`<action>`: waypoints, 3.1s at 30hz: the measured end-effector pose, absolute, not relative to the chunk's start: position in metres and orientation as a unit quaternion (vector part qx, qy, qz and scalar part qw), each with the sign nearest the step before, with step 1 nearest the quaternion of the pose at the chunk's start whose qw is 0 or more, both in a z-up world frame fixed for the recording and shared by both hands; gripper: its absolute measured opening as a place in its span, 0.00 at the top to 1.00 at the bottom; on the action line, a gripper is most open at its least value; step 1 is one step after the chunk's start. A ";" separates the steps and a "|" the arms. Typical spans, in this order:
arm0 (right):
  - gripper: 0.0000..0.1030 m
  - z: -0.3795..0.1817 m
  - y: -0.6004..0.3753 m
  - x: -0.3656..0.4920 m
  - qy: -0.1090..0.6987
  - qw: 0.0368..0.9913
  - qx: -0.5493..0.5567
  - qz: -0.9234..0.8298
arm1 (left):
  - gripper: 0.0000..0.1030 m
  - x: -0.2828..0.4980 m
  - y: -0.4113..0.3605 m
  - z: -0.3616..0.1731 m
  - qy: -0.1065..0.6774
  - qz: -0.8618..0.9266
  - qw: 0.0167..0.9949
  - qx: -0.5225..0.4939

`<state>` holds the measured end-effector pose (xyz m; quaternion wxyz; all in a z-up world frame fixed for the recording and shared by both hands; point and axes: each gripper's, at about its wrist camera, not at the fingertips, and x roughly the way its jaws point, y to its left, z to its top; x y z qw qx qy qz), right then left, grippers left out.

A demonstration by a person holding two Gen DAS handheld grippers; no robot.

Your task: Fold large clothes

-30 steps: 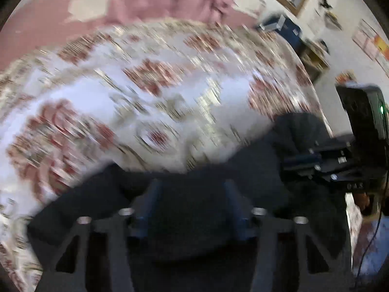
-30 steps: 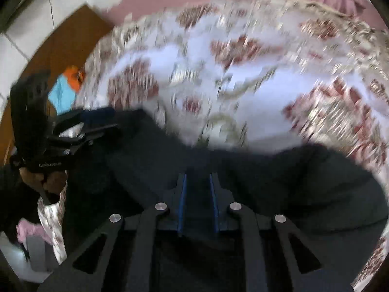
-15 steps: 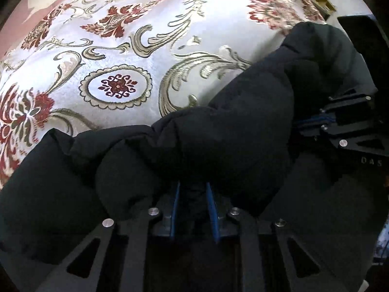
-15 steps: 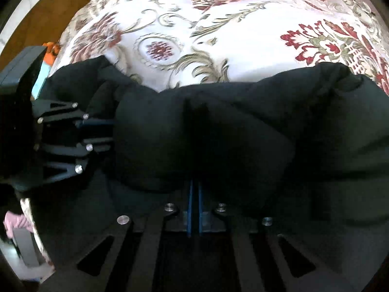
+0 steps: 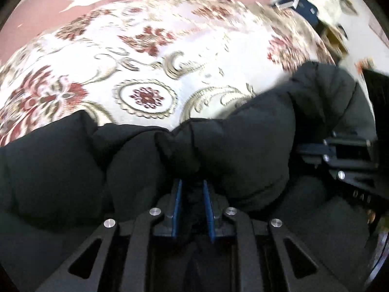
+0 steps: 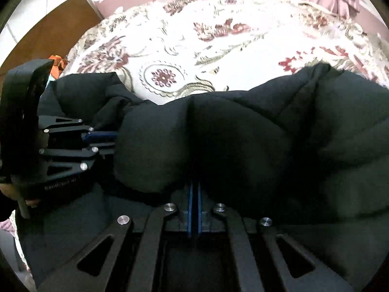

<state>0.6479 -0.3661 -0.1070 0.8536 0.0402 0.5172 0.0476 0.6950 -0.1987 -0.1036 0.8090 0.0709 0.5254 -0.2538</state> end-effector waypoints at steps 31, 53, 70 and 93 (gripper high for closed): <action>0.02 0.016 -0.367 0.526 0.325 0.943 0.010 -0.066 | 0.00 0.576 -0.116 0.003 0.339 -0.164 0.925 -0.050; 0.02 0.119 -0.299 0.308 0.220 0.973 0.040 -0.049 | 0.00 0.336 -0.066 0.131 0.214 -0.117 0.970 0.017; 0.02 0.130 -0.271 0.188 0.178 0.982 0.043 -0.041 | 0.00 0.224 -0.054 0.139 0.187 -0.092 0.977 0.036; 0.02 0.073 -0.259 0.106 0.194 0.976 0.035 -0.096 | 0.00 0.131 -0.051 0.090 0.158 -0.033 0.985 0.061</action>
